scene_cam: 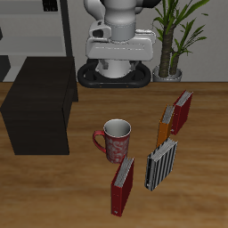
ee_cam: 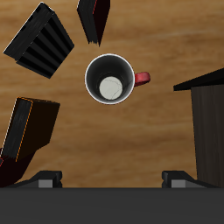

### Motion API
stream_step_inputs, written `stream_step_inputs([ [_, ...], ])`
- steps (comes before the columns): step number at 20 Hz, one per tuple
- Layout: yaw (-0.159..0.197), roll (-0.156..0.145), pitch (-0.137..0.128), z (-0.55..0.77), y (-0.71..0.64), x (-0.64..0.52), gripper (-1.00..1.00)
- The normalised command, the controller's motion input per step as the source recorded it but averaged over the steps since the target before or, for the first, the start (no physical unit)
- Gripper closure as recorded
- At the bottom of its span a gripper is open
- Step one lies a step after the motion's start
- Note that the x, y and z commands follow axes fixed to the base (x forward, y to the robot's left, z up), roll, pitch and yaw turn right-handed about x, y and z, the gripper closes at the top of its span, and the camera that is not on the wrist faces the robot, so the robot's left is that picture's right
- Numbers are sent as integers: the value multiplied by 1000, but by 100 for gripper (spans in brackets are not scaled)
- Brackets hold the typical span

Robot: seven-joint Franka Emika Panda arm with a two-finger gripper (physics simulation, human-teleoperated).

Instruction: Place the striped book in the top region of the shelf

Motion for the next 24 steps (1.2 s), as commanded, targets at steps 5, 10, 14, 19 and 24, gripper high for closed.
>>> stream_step_inputs([
  [5, 61, 70, 4, 61, 289, 85, -100],
  [10, -3, -13, 28, -52, 224, 136, -100],
  [14, -7, -53, -1, -36, 152, 204, -100],
  [19, -7, -55, -21, 31, 195, 240, -100],
  [24, 23, -26, -11, 1, 183, 247, -100],
])
